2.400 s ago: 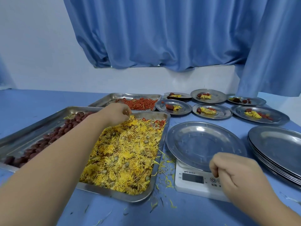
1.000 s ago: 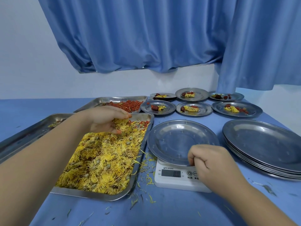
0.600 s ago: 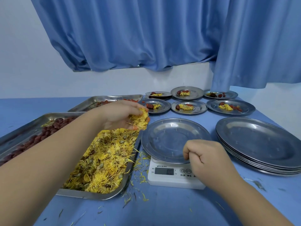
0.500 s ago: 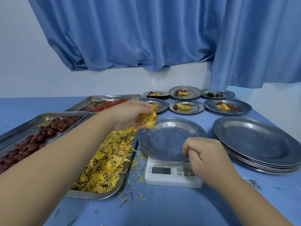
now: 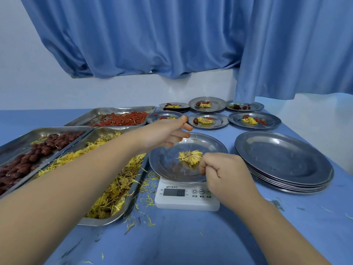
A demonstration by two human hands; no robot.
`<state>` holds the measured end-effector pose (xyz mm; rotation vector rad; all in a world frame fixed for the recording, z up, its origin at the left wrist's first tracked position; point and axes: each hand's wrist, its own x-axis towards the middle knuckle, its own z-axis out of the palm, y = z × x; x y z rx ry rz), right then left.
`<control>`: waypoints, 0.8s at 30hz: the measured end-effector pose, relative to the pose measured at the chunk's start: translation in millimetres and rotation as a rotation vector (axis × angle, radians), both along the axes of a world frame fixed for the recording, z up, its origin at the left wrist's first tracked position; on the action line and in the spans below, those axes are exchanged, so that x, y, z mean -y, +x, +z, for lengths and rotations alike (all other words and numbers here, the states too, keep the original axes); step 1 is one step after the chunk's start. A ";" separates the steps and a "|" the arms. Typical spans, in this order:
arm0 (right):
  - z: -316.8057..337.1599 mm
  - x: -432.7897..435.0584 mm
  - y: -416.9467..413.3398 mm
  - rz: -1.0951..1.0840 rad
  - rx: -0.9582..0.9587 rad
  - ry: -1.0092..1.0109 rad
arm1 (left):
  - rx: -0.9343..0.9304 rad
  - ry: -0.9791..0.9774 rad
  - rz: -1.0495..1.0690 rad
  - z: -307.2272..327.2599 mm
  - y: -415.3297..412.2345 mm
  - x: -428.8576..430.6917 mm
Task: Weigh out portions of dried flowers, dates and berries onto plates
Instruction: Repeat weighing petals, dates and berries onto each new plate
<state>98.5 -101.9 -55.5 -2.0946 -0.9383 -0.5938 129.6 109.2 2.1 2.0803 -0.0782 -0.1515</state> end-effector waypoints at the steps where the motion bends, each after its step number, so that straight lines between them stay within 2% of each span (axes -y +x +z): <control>1: -0.7 -1.0 -1.8 0.009 0.015 -0.008 | 0.021 0.000 0.013 0.1 -4.0 -4.1; 6: -5.0 -12.9 -20.1 0.076 0.075 -0.003 | 0.122 -0.011 0.055 -3.4 -32.5 -37.1; 10: 2.6 -46.9 -28.8 0.115 0.069 0.013 | 0.164 -0.122 0.161 -2.1 -58.1 -80.0; 13: 10.4 -83.7 -36.3 0.133 0.042 0.001 | 0.148 -0.082 0.273 3.9 -72.8 -120.7; 16: 7.7 -108.9 -41.8 0.155 0.035 -0.117 | 0.137 -0.001 0.349 15.2 -91.1 -174.6; 19: -3.3 -116.6 -44.1 0.158 0.048 -0.246 | 0.182 -0.019 0.519 20.6 -108.1 -231.7; 22: -10.0 -115.7 -42.6 0.137 0.114 -0.241 | 0.214 -0.062 0.703 12.9 -118.2 -272.2; 24: -12.8 -114.7 -41.1 0.117 0.132 -0.233 | 0.171 0.006 0.765 2.9 -120.7 -290.1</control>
